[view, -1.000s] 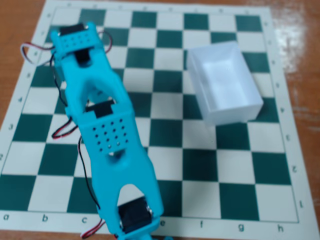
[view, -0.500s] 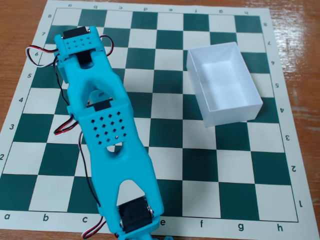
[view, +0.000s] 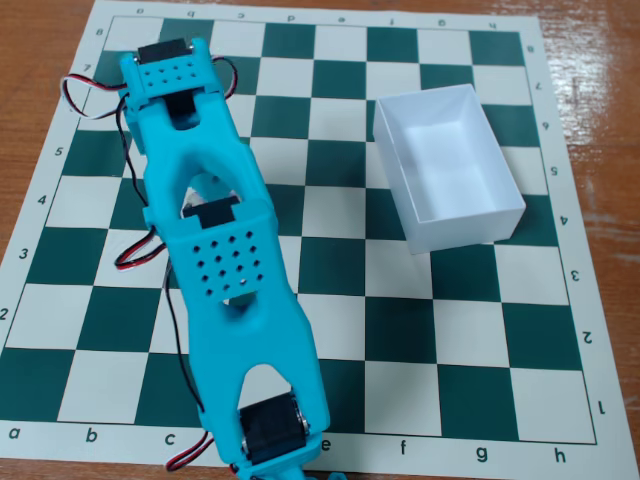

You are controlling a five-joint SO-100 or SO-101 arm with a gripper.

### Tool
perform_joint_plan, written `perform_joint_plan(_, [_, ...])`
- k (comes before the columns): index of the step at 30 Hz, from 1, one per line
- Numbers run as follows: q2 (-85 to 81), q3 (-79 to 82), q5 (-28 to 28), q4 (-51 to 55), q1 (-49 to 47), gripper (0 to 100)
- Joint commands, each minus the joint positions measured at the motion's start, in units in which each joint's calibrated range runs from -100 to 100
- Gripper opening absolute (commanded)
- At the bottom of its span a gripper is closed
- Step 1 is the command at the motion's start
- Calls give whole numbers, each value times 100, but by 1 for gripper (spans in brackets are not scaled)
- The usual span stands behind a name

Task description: Grab the toy horse and put it in the box.

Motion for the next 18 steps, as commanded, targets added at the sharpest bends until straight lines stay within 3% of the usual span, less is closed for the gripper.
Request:
perform_joint_plan(1, [-955, 87, 195, 139, 170, 0])
perform_joint_plan(11, [-2663, 779, 738, 173, 963, 0])
perform_joint_plan(18, [-3583, 2154, 1529, -915, 1998, 0])
